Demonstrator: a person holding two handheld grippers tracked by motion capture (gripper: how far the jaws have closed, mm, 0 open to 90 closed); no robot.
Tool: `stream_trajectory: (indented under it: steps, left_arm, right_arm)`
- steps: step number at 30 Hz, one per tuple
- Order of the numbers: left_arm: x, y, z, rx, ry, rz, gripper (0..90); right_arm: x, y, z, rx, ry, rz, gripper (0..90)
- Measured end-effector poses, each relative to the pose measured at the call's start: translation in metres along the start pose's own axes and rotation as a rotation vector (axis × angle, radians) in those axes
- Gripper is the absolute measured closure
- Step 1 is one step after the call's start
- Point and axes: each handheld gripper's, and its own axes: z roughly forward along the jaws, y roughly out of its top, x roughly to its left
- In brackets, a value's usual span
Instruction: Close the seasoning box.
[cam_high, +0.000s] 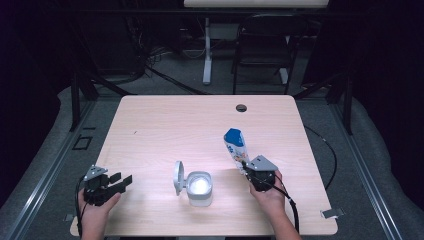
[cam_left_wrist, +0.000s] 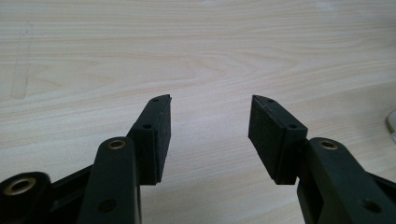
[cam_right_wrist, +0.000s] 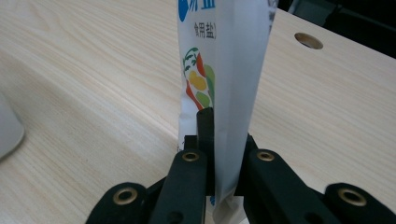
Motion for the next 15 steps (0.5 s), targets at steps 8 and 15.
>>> stream_trajectory:
  steps: [8,15]
  left_arm:
    - [-0.003,0.000,0.003,0.008,-0.003,0.009,49.4]
    - [-0.003,0.000,0.002,0.010,-0.004,0.013,49.4]
  right_arm:
    - [0.001,-0.005,-0.004,-0.012,-0.008,-0.018,86.3]
    - [0.000,-0.010,-0.006,-0.016,-0.001,-0.024,83.8]
